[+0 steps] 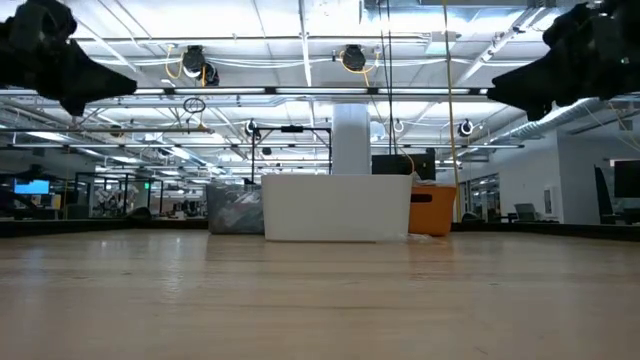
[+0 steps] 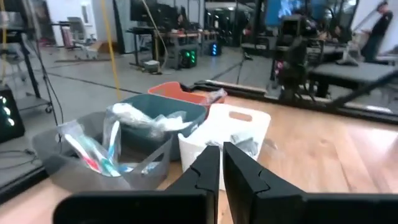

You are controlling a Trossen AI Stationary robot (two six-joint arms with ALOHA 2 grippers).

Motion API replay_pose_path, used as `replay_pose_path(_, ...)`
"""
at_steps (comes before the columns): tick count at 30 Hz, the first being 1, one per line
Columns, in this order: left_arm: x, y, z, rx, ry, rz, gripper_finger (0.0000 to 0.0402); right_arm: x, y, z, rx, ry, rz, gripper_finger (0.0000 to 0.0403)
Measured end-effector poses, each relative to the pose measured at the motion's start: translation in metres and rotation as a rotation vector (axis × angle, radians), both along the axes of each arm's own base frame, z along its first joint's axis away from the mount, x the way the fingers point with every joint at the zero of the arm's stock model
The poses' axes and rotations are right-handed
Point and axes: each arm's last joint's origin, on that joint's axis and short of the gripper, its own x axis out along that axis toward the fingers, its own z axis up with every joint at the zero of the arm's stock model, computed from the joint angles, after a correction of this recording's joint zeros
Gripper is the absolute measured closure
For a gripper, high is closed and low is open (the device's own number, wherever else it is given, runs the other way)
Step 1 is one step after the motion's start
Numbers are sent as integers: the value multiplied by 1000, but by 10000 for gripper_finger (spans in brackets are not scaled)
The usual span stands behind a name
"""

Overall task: Pick & Place Travel size toiletries
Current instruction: Return to Home Position

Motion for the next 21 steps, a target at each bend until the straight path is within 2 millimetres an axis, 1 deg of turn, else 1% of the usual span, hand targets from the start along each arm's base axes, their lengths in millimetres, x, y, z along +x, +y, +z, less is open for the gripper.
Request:
replay_pose_path(2,2,0,-7,-21,-9,14,378,-2,0,-5,-2,-39,-5,241)
replay_pose_path(4,6,-1,-18,-23,-3,25,378,-3,0,-11,0,-46,-37,242)
replay_pose_path(9,8,-4,-17,18,-36,-55,378,3,-2,-27,-14,-51,-54,242)
replay_pose_path(13,8,-4,-17,61,-19,-67,378,3,-3,-22,-56,-129,-78,241)
replay_pose_path(16,8,-4,-17,114,0,-69,378,4,-4,-28,-57,-65,-104,243)
replay_pose_path(18,8,-4,-17,160,16,-71,378,4,-4,-30,-43,-53,-105,244)
replay_pose_path(21,8,-4,-17,206,32,-73,378,5,-4,-31,21,-52,-104,244)
